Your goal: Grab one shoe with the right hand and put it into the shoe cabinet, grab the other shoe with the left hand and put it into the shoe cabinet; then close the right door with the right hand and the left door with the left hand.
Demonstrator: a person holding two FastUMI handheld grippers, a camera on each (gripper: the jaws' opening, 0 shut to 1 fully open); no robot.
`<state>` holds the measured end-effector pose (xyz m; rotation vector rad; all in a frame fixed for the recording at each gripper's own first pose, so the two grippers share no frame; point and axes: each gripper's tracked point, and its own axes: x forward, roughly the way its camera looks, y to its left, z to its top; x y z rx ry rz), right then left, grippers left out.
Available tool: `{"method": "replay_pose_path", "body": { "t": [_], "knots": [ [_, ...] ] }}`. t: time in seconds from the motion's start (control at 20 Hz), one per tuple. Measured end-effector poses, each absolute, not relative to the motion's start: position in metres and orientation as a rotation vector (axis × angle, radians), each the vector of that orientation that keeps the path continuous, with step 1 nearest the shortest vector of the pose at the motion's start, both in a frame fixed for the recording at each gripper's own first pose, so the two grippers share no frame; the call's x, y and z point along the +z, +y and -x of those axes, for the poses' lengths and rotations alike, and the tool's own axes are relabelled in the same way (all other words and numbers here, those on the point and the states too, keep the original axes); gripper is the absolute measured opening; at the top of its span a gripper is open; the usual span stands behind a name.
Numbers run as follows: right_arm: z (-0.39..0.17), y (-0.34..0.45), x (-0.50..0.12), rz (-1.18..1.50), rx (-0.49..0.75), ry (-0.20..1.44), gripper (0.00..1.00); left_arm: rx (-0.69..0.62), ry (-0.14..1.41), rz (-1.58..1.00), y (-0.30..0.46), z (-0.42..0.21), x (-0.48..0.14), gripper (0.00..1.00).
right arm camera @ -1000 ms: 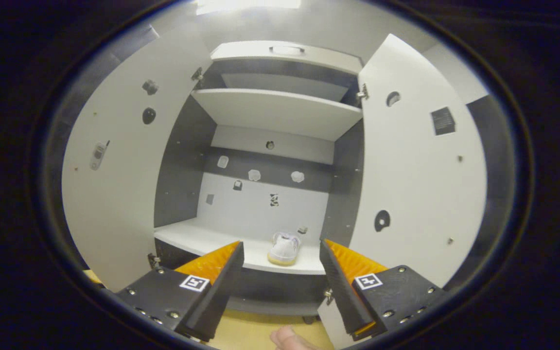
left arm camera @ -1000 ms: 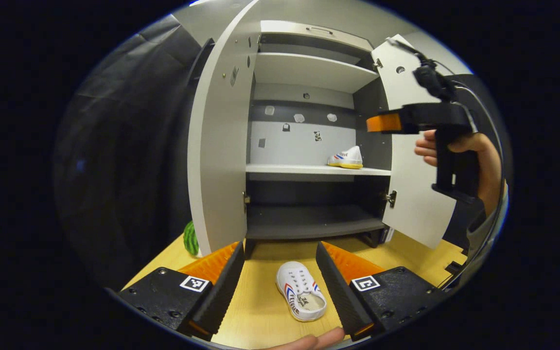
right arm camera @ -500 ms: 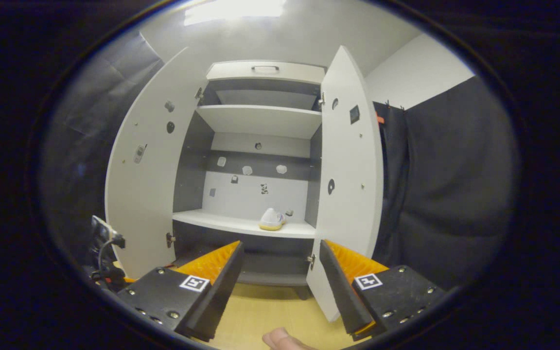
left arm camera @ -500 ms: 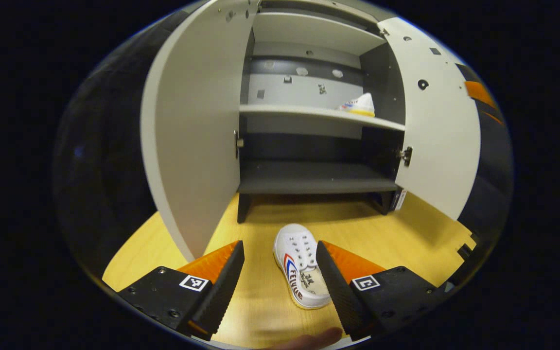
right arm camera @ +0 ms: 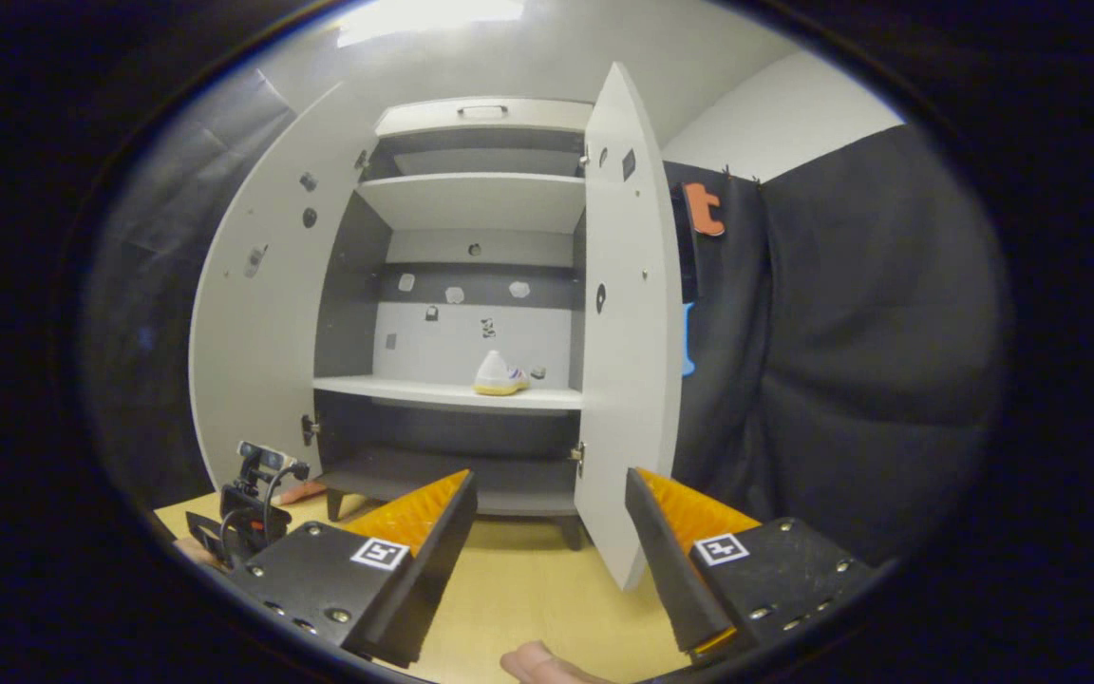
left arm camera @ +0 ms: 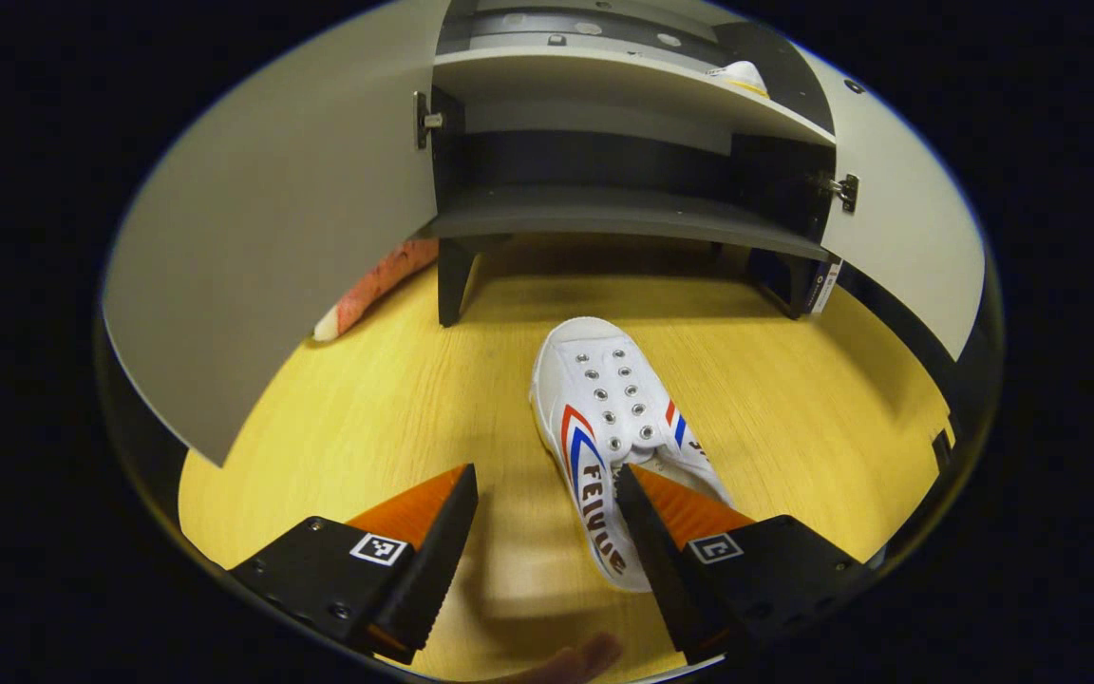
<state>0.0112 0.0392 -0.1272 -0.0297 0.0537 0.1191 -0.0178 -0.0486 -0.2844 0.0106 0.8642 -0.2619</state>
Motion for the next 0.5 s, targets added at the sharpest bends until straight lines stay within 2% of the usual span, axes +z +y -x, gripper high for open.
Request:
{"method": "replay_pose_path", "body": {
  "t": [0.1, 0.15, 0.25, 0.3, 0.4, 0.5],
  "knots": [
    [-0.009, 0.051, -0.133, -0.007, 0.169, 0.073, 0.94, -0.317, 0.904, 0.039, -0.061, 0.018, -0.292, 0.89],
    [-0.009, 0.055, -0.133, -0.02, 0.189, 0.076, 0.94, -0.34, 0.93, 0.06, -0.067, 0.02, -0.294, 0.75],
    [-0.008, 0.058, -0.134, -0.02, 0.205, 0.073, 0.91, -0.357, 0.914, 0.06, -0.073, 0.015, -0.295, 0.54],
    [-0.008, 0.056, -0.134, -0.012, 0.198, 0.07, 0.94, -0.359, 0.915, 0.042, -0.073, 0.016, -0.296, 0.5],
    [-0.005, 0.057, -0.133, -0.004, 0.194, 0.059, 0.94, -0.356, 0.902, 0.046, -0.075, 0.014, -0.296, 0.48],
    [-0.001, 0.06, -0.135, -0.009, 0.208, 0.062, 0.94, -0.331, 0.884, 0.057, -0.072, 0.014, -0.291, 0.41]
  ]
}}
